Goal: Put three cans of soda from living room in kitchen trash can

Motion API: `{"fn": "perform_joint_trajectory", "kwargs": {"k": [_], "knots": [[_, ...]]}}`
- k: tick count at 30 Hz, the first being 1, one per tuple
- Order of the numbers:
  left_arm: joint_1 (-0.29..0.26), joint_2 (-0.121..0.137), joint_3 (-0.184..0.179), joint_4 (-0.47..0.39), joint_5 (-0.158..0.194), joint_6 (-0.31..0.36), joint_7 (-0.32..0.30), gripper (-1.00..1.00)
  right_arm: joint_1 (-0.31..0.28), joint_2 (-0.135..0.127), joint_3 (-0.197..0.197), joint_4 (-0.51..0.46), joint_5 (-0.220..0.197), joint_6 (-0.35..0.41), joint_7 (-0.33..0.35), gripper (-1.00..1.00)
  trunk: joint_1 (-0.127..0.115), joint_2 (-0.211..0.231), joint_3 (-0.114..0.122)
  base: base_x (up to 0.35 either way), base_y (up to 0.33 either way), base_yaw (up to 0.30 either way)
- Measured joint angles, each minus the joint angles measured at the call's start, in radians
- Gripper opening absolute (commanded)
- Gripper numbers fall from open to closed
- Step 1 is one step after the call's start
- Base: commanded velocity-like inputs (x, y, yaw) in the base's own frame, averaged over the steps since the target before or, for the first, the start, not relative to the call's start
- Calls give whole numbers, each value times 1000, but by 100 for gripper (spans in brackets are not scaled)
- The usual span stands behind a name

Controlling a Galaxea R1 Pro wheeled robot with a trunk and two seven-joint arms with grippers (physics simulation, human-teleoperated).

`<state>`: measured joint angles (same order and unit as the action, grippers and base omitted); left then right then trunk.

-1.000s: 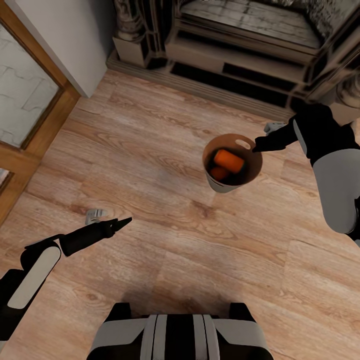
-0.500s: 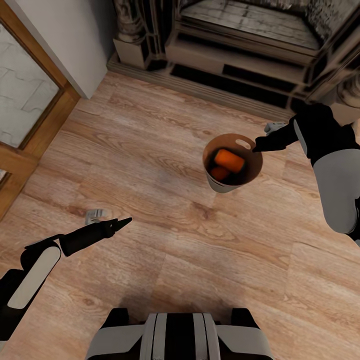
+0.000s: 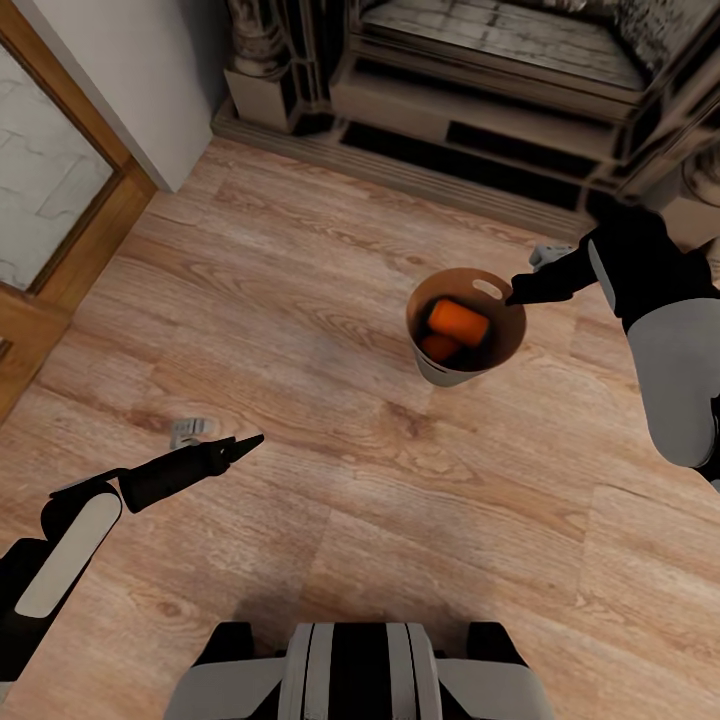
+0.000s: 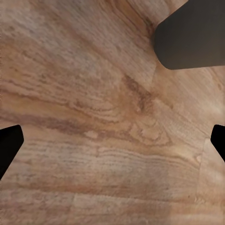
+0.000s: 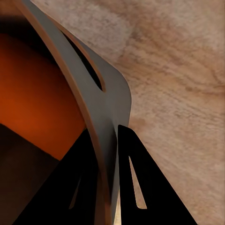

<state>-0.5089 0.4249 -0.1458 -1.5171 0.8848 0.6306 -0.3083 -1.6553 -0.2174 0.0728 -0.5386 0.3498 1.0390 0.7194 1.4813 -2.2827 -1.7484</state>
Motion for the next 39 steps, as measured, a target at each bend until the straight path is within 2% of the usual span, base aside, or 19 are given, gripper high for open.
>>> {"fn": "perform_joint_trajectory", "kwargs": {"k": [10, 14, 16, 19, 28, 36, 37, 38, 39], "knots": [[0, 0, 0, 1, 0, -3, 0, 100, -1, -1, 0, 0, -2, 0, 0, -100, 38, -70, -31, 0, 0, 0], [0, 0, 0, 1, 0, -4, 0, 100, 0, -2, 0, 0, 0, 0, 0, -100, 38, -70, -31, 0, 0, 0], [1, 0, 1, 1, 0, -5, 0, 100, -3, -4, 2, -3, -5, 8, 2, -100, 45, -84, -37, 0, 0, 0], [1, 0, 1, 2, 0, -5, 1, 100, -1, -32, 3, 2, -57, 8, 7, -100, 57, -105, -47, 0, 0, 0], [1, 0, 1, 3, 0, -5, 3, 100, -7, -83, 0, -1, -59, 8, 102, -100, 91, -168, -75, 0, 0, 0], [0, 0, 2, 3, 1, -8, -1, 100, -10, -85, 1, -1, -52, 8, 112, -100, 95, -176, -78, 0, 0, 0], [0, 0, 2, 3, 1, -9, -1, 100, -10, -86, 1, -1, -52, 8, 112, 100, 95, -176, -78, 0, 0, 0], [0, 0, 2, 3, 0, -9, -1, 100, 3, -24, 2, 0, 30, -12, -3, 100, 96, -175, -78, 0, 0, 0], [0, 0, 1, 3, 0, -9, -2, 100, 8, -13, -2, -1, -26, 8, 12, 100, 96, -175, -78, 0, 0, 0]]}}
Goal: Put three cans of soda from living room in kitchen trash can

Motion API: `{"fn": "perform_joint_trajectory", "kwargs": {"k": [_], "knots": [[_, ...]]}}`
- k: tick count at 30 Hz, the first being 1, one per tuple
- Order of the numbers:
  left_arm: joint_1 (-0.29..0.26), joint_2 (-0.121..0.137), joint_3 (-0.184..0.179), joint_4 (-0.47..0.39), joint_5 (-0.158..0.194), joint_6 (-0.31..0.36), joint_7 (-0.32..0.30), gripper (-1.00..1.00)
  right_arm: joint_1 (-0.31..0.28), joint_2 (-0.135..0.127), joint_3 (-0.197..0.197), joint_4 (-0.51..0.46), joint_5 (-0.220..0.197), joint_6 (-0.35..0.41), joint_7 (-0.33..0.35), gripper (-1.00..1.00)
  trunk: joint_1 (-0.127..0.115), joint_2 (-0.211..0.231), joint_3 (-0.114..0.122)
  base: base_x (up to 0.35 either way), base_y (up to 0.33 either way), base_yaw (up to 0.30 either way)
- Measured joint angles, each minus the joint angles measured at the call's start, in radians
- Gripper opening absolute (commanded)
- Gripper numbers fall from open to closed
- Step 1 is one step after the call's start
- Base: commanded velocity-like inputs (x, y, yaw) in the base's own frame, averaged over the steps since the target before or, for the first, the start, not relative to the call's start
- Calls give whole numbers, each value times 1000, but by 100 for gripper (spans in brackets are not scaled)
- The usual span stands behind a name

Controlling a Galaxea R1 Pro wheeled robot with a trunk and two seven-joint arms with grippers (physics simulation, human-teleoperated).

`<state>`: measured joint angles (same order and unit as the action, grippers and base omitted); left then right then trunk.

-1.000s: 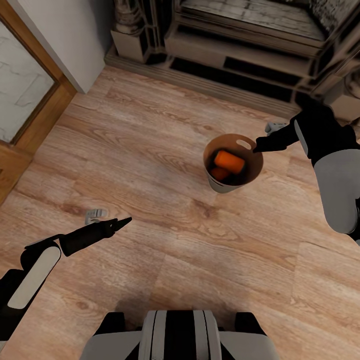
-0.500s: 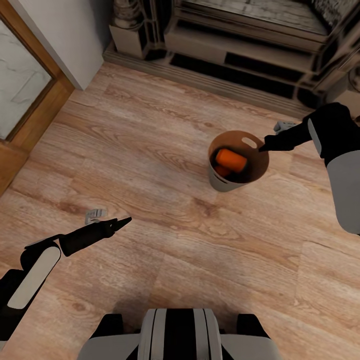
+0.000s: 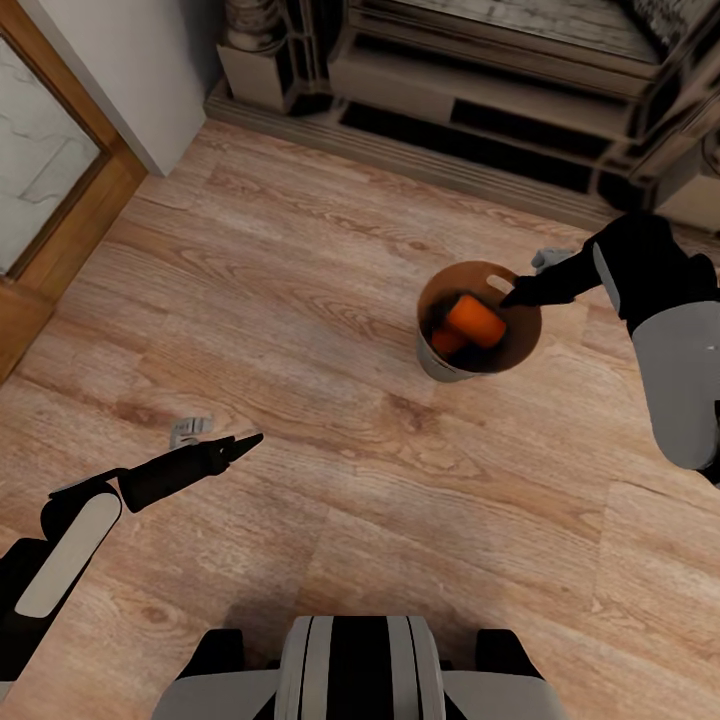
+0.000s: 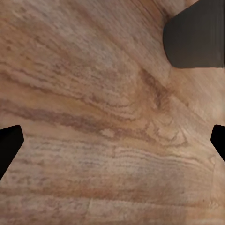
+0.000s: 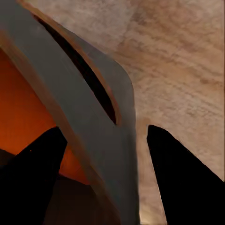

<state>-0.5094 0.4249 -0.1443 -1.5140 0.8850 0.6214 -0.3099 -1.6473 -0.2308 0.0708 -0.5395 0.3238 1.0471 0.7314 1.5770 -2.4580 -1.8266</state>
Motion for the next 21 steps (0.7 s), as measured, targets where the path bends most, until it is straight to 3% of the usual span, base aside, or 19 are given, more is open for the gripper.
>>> {"fn": "perform_joint_trajectory", "kwargs": {"k": [21], "knots": [[0, 0, 0, 0, 0, 3, 0, 100, 11, 1, -12, -2, 1, 0, 0, 100, 0, 0, 0, 0, 0, 0]]}}
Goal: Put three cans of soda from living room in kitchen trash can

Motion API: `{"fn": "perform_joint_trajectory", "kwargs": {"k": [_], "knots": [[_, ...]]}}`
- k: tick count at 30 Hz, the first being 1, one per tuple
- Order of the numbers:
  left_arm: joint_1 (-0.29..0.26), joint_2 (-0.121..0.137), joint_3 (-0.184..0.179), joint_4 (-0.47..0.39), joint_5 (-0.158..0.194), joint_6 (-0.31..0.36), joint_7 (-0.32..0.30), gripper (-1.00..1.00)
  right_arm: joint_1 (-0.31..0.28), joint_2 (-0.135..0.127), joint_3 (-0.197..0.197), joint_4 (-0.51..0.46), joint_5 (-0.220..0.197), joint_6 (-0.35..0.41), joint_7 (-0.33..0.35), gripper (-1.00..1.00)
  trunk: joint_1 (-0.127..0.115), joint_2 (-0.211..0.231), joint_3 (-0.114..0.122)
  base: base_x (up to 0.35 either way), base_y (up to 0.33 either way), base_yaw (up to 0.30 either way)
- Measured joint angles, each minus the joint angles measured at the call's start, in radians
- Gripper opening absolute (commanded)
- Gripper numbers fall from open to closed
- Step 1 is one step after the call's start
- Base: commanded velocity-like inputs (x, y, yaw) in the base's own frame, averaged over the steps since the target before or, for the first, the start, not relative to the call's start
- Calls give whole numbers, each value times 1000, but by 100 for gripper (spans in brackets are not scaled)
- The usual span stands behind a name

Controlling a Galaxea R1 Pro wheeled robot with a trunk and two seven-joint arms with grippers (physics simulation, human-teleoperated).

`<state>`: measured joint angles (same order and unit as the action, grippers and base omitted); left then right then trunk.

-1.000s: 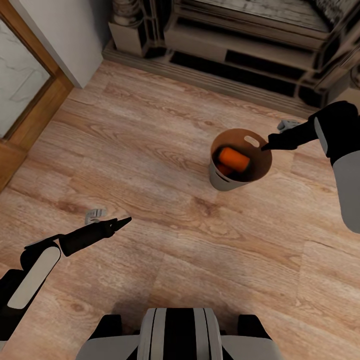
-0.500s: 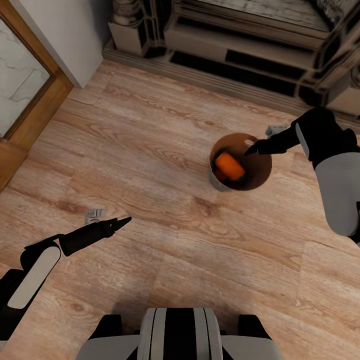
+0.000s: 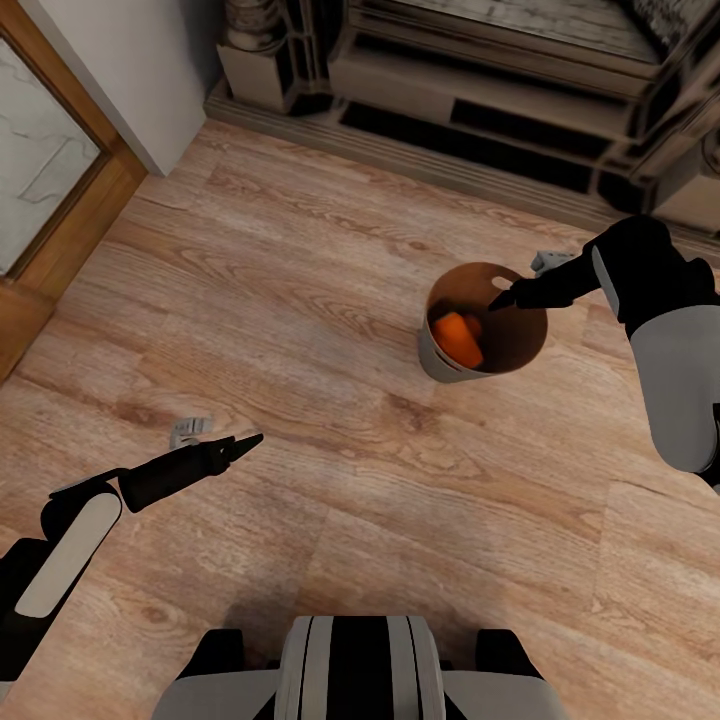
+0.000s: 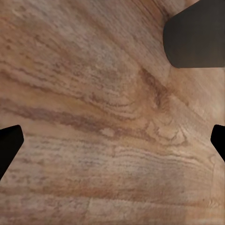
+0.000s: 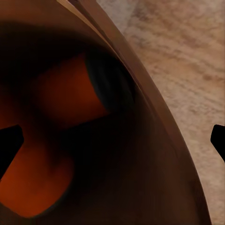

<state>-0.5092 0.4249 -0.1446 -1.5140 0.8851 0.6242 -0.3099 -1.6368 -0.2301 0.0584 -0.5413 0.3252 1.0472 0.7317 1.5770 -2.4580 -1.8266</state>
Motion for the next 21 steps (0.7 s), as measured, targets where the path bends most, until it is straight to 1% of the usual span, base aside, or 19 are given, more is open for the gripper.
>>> {"fn": "perform_joint_trajectory", "kwargs": {"k": [5, 21], "knots": [[0, 0, 0, 0, 0, 0, 0, 100, 0, 0, 0, 0, 0, 0, 0, 100, 0, 0, 0, 0, 0, 0], [0, 0, -1, 3, -1, 6, 4, 100, 5, 0, 0, 0, 1, 0, -1, 100, -61, 112, 50, 0, 0, 0]]}}
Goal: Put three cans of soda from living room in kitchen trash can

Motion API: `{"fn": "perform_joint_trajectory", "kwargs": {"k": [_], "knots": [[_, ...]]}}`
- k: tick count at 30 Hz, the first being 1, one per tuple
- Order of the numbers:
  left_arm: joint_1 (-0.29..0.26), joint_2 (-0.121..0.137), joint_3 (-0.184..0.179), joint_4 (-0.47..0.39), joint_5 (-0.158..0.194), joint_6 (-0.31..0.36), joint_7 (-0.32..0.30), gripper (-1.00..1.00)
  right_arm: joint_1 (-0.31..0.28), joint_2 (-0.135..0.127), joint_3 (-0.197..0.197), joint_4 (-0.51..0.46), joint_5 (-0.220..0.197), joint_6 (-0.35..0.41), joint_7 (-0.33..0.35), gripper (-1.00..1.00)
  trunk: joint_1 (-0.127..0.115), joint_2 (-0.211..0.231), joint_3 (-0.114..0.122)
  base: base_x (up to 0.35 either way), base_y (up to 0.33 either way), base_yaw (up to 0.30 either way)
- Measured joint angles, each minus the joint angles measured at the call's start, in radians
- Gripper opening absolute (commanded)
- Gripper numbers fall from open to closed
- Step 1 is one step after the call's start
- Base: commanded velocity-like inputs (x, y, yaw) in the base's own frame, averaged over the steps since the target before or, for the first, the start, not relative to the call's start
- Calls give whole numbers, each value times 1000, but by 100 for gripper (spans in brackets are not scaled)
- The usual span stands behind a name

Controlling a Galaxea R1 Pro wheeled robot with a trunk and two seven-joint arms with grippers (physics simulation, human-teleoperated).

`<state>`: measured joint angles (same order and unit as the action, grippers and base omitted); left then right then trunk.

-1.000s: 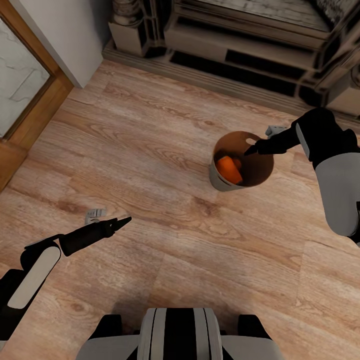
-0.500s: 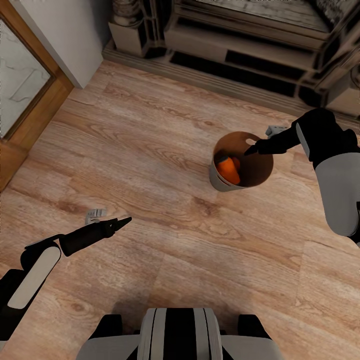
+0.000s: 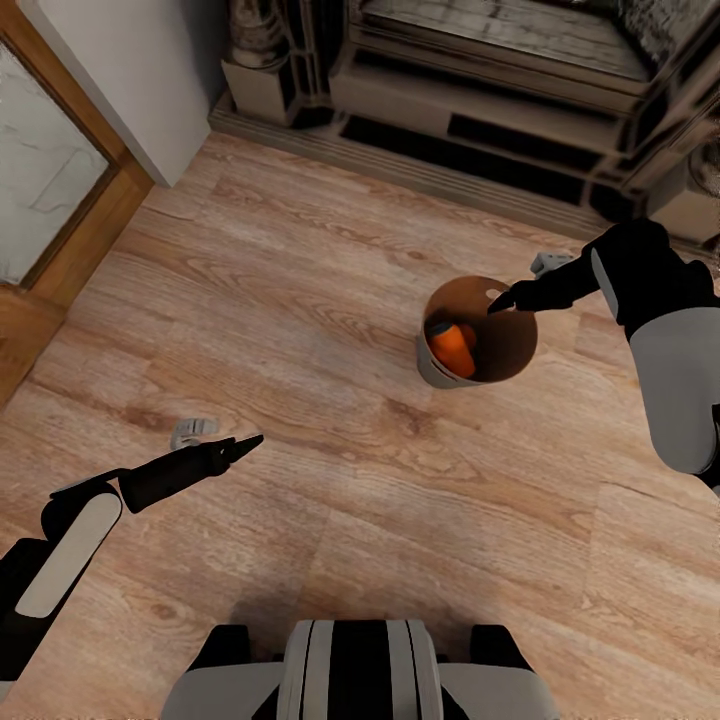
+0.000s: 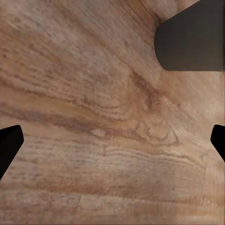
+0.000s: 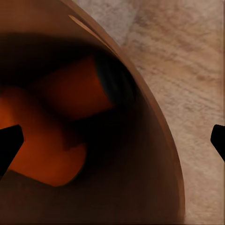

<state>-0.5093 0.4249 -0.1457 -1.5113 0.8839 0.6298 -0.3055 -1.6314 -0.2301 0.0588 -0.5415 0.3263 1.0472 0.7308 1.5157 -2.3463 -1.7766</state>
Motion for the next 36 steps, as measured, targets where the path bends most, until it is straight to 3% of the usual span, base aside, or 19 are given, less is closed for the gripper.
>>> {"fn": "perform_joint_trajectory", "kwargs": {"k": [25, 36], "knots": [[0, -1, 0, 0, 0, 1, 0, 100, 41, 0, -1, -4, -1, 0, -1, 100, -96, 175, 78, 0, 0, 0], [0, 0, 0, 1, 0, 1, 1, 100, 79, 1, 0, -80, 1, 0, 1, 100, -138, 252, 113, 0, 0, 0]]}}
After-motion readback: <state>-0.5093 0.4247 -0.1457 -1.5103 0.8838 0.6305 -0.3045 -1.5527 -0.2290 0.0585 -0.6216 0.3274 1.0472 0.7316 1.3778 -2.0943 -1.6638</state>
